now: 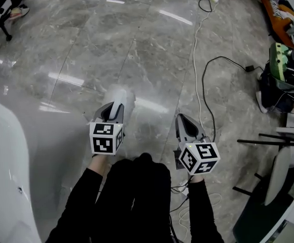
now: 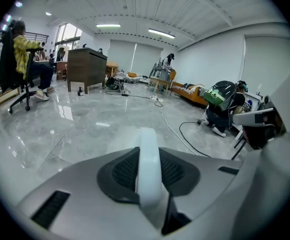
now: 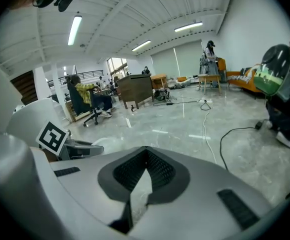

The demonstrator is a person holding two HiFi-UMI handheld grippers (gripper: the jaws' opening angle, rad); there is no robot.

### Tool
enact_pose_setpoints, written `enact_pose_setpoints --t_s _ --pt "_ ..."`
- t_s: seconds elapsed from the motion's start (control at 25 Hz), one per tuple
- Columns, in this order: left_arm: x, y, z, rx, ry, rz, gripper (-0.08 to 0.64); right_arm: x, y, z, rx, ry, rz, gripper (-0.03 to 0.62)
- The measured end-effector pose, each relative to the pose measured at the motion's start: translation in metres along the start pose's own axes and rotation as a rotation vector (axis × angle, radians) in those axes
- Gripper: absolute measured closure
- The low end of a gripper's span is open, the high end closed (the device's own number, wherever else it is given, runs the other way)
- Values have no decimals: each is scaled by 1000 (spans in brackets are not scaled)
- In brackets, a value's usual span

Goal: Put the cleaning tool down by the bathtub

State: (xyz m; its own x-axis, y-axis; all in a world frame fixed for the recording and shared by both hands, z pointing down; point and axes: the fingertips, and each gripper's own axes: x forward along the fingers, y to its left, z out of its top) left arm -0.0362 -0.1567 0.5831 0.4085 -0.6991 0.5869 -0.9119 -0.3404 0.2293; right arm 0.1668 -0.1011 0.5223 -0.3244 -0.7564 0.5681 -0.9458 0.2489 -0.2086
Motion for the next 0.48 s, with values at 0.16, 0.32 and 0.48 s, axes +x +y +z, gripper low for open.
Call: enact_pose_setpoints --t_s 0.16,0.32,0.48 --pt "20 6 -20 0 9 1 462 16 -7 -17 -4 -1 7 592" --pt "37 11 -40 -4 22 1 462 28 -14 -35 -26 10 7 591" --pt "50 18 -53 -12 29 3 462 40 -19 -45 -41 23 9 592"
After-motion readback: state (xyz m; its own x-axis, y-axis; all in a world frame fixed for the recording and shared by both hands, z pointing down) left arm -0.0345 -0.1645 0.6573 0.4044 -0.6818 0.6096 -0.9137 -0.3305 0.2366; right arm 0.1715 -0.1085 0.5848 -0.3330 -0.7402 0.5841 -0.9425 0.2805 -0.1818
